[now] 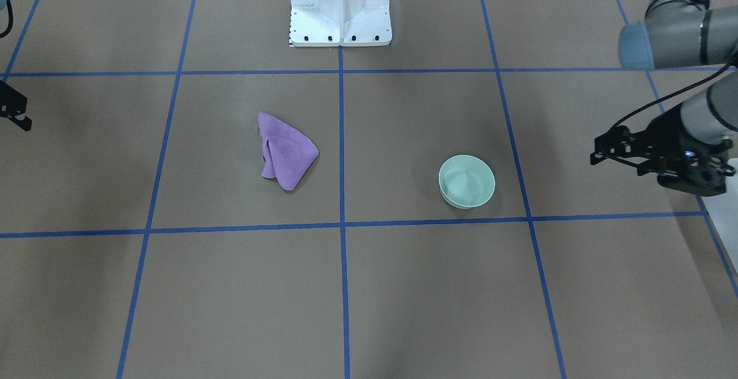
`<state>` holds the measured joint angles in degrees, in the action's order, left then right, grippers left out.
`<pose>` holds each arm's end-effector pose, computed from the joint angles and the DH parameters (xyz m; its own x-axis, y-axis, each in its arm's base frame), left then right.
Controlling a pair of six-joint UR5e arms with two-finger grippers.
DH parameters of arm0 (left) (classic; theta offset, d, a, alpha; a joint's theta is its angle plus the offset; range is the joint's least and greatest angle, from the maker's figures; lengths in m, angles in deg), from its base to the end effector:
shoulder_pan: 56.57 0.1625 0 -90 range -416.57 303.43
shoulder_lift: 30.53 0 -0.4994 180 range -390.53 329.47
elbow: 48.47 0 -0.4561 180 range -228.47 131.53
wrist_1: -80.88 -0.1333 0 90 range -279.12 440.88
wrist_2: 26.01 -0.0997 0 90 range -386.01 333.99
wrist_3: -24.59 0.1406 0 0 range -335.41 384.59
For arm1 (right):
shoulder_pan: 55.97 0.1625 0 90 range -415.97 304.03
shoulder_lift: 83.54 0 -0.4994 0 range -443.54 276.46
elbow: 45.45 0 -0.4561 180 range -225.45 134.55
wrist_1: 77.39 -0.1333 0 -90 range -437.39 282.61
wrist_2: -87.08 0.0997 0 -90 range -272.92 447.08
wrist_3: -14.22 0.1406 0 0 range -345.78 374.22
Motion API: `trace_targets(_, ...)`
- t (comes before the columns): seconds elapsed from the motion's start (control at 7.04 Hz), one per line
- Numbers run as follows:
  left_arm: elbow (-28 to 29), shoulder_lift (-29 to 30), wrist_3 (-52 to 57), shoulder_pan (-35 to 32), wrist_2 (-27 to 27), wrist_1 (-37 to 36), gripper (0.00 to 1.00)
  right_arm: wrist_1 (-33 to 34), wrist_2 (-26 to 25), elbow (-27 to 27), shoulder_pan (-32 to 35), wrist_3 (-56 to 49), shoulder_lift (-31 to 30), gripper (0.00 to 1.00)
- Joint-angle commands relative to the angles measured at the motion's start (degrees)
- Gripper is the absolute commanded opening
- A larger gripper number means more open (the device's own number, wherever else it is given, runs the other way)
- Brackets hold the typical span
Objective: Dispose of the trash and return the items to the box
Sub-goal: 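Reach the left gripper to the pale green bowl rim and grasp it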
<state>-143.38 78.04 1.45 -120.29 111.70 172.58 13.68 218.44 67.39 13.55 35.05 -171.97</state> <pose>0.2871 -0.6477 0.4974 0.5841 0.2146 -0.7828 -0.1861 0.9741 0.1282 -0.1589 -0.5410 0.5306 0.6858 -0.1688 0.7079 0.0828 0.9845 0.1545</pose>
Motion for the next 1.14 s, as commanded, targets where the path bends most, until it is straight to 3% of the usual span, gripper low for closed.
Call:
trace_targets(0.0,1.5,-0.1,-15.9,10.7,-5.7,12.7,0.99,0.1,-0.1,-0.1,0.0,0.0,0.0,1.00)
trace_targets(0.28,7.6,5.3,-26.1,14.8,-7.5,18.9,0.98,0.1,0.0,-0.1,0.0,0.0,-0.1,1.00)
trace_targets(0.43,10.9,6.6,-26.4,15.5,-7.7,21.3,0.90,0.0,0.0,-0.1,0.0,0.0,-0.1,1.00)
trace_targets(0.57,13.1,6.6,-26.4,15.6,-7.7,23.8,0.52,0.1,-0.1,-0.2,0.0,0.0,-0.1,1.00)
trace_targets(0.71,13.4,6.7,-26.5,15.6,-7.7,24.1,0.07,0.0,-0.1,-0.3,0.0,0.0,-0.1,1.00)
trace_targets(0.85,12.9,6.7,-26.6,15.6,-7.6,24.2,0.00,0.1,-0.1,-0.2,0.0,0.0,-0.1,1.00)
trace_targets(0.99,12.0,7.1,-26.8,15.5,-7.5,24.1,0.00,0.0,-0.1,-0.2,0.0,0.0,0.0,1.00)
